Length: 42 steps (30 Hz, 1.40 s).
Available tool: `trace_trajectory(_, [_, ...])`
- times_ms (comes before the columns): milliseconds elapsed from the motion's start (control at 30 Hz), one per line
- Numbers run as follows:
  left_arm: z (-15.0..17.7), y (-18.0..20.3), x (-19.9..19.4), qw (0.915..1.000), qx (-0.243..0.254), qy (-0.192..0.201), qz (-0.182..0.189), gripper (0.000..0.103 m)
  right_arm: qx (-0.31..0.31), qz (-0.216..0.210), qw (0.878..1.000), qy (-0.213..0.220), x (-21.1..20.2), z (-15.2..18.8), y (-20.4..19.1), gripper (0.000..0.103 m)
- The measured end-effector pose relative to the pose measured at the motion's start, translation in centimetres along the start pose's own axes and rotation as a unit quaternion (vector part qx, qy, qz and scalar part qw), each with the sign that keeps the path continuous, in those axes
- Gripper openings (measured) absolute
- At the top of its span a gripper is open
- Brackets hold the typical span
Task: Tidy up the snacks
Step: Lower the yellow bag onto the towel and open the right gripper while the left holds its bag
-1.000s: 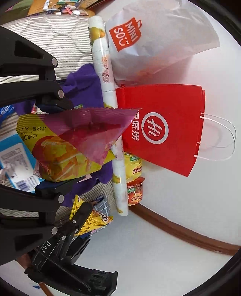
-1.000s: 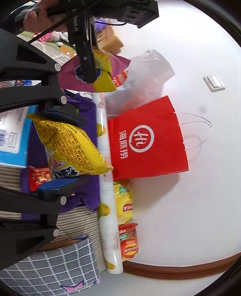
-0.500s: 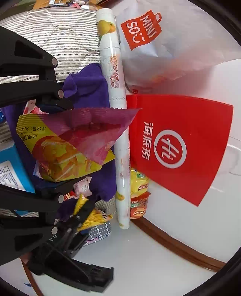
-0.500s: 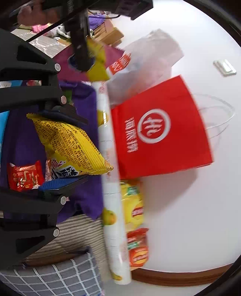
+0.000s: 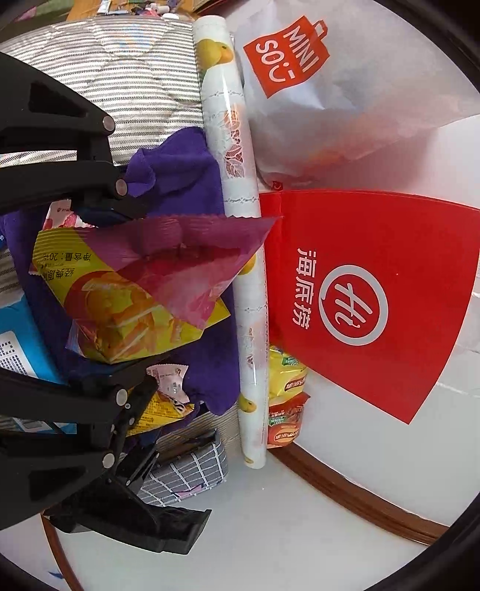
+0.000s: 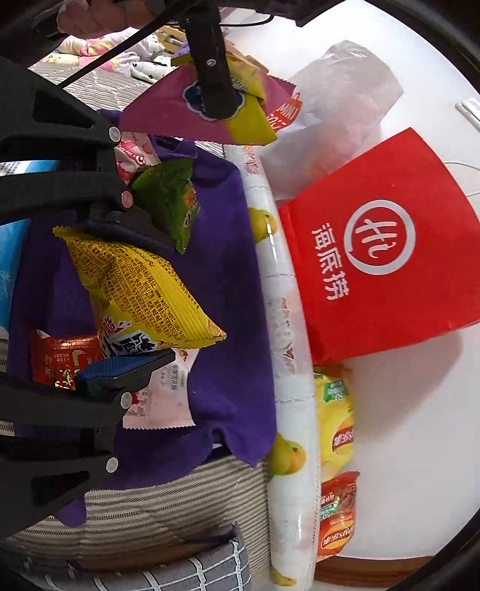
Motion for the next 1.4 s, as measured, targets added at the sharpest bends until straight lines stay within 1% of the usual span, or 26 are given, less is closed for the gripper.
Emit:
trace_trajectory(233, [0.2,0.1,0.6,1.0,-0.001,-0.008,0.001,0.053,0.001,-0.002,1.0,-0.014,0.4,0.5,0.0,0.052])
trace_trajectory(833, [0.5,0.3,0.6,0.9999,0.003,-0.01,0.006,0.054,-0.006,0.01,0.999,-0.036,1.0,1.0,0.3,0.053])
trace_trajectory(933, [0.5,0.3,0.8,0.9999,0.002,-0.011,0.006,0.054,-0.006,0.01,0.999,-0.035,1.0,1.0,0.3,0.055])
trace_trajectory(967, [0.5,0.3,0.8,0.9999,0.002,-0.011,0.007,0.054,-0.005,0.009,0.999,-0.036,1.0,1.1,0.2,0.06])
trace_trajectory(1000, [0.5,0.3,0.9,0.9999,0.001,-0.012,0.008,0.054,-0.004,0.008,0.999,-0.036,1.0,1.0,0.2,0.062])
trace_trajectory(1067, [0.5,0.3,0.9,0.9999,-0.003,-0.013,0.011,0.054,0.0,0.006,1.0,-0.028,0.7,0.8,0.3,0.066])
trace_trajectory(1267, [0.6,0.3,0.9,0.9998,-0.004,-0.014,0.014,0.054,0.008,-0.003,1.0,-0.004,-0.4,-0.1,0.2,0.068])
trace_trajectory(1400, [0.6,0.4,0.9,0.9996,-0.008,-0.017,0.02,0.054,0.008,0.001,1.0,0.012,-1.1,-0.7,0.5,0.068])
Point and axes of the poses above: each gripper's, at about its wrist camera, not at the fingertips, and x roughly the way its jaws point, y to its right, z to its underside, the point moved 7 cm from there along x, roughly the way its jaws point, and after that the axes turned 15 degrees about y, right-handed, at the moved point
